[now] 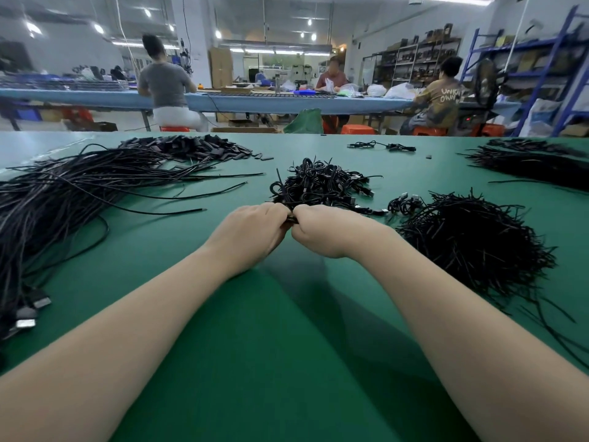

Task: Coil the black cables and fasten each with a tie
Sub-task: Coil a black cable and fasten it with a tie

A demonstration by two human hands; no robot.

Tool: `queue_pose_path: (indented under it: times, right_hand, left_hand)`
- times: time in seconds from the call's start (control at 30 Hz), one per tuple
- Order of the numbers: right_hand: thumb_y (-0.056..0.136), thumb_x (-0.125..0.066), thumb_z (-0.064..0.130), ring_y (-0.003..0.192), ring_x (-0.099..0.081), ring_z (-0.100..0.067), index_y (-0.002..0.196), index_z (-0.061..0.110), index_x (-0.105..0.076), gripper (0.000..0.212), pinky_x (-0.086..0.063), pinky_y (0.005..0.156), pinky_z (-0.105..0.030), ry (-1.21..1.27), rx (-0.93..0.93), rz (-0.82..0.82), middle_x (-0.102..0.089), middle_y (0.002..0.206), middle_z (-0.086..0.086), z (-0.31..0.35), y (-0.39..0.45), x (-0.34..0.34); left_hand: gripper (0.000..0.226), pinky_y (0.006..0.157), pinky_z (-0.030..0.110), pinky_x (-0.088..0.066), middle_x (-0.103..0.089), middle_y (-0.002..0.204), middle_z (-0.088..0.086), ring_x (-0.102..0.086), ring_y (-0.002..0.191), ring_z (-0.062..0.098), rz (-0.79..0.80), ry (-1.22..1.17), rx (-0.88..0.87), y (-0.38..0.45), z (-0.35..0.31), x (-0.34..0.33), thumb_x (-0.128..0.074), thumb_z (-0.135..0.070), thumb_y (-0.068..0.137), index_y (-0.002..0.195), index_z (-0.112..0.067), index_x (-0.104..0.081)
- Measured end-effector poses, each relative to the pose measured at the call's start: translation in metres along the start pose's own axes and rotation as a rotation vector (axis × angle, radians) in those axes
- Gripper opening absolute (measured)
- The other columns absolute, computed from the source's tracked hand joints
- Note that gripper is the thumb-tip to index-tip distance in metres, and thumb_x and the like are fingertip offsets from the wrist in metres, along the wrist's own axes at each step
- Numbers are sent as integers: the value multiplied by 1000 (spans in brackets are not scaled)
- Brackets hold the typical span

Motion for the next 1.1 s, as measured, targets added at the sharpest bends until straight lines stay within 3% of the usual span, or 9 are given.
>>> queue_pose_path:
  times: [0.2, 0.33, 0.43, 0.5, 0.63, 0.7, 0.8, 0.97, 1.1]
  right_hand:
    - [98, -27, 26, 59, -39, -14, 72, 21, -27, 27, -24, 51, -32, -75, 21, -55, -39, 70, 4, -2, -2, 9]
    - [96, -30, 23, 59, -47, -19, 71, 19, -25, 26, -26, 53, -32, -335, 140, -133, -46, 69, 5, -4, -10, 22]
    - [97, -31, 22, 78, -61, -25, 83, 18, -32, 15, -30, 64, -32, -669, 386, -351, -62, 84, 1, -7, -20, 29]
    - [100, -32, 36, 92, -63, -25, 93, 19, -39, 20, -32, 69, -32, -712, 448, -391, -64, 100, 0, -12, -27, 37]
    - [84, -51, 66, 114, -54, -25, 136, 24, -37, 68, -42, 92, -40, -457, 128, -259, -55, 127, -3, -42, -40, 63]
    - [80, -56, 67, 114, -51, -24, 128, 29, -51, 62, -39, 93, -41, -540, -26, -117, -59, 119, 2, -57, -49, 66]
    - [81, -55, 67, 107, -42, -19, 101, 32, -69, 43, -29, 89, -40, -657, -103, 68, -62, 98, 11, -71, -59, 51]
    - [83, -60, 59, 101, -43, -17, 82, 28, -69, 33, -22, 79, -37, -679, -116, 76, -58, 81, 14, -80, -61, 35]
    - [82, -62, 56, 92, -44, -16, 71, 30, -66, 28, -20, 76, -36, -673, -153, 72, -55, 72, 17, -84, -59, 35]
  left_hand:
    - [24, 79, 45, -43, -62, 107, 15, -58, 95, 38, -41, -306, 151, -3, -2, 2, -43, -24, 101, 113, -5, -55]
    - [24, 65, 37, -32, -61, 88, 17, -56, 79, 39, -65, -98, 68, -1, -12, 6, -43, -21, 101, 94, -2, -56]
    - [26, 62, 34, -25, -58, 77, 15, -53, 70, 37, -95, -115, 21, 2, -25, 14, -39, -28, 95, 77, -10, -45]
    - [26, 62, 36, -28, -59, 78, 15, -54, 71, 37, -87, -168, 35, 0, -29, 14, -35, -28, 97, 79, -12, -44]
    - [25, 67, 41, -39, -55, 83, 9, -55, 79, 36, 34, -240, 297, -7, -12, -1, -32, -30, 103, 85, -14, -40]
    - [30, 63, 39, -36, -50, 74, 3, -52, 74, 33, 30, -327, 431, -10, -3, -8, -31, -32, 103, 79, -14, -37]
    - [35, 55, 36, -30, -49, 66, 2, -48, 62, 24, -14, -454, 516, -14, 5, -14, -33, -33, 103, 72, -16, -36]
    - [40, 61, 40, -40, -55, 72, 12, -43, 61, 22, -29, -668, 585, -17, 13, -17, -35, -36, 101, 84, -2, -47]
    - [38, 64, 37, -36, -50, 71, 3, -41, 64, 20, -6, -837, 640, -15, 16, -24, -36, -36, 100, 84, -4, -48]
Point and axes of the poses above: each hand's wrist, its own y-axis towards the middle knuckle, its own x-axis out of the back of the hand, z = x × y, the point moved 2 cm from there along y, towards the middle knuckle
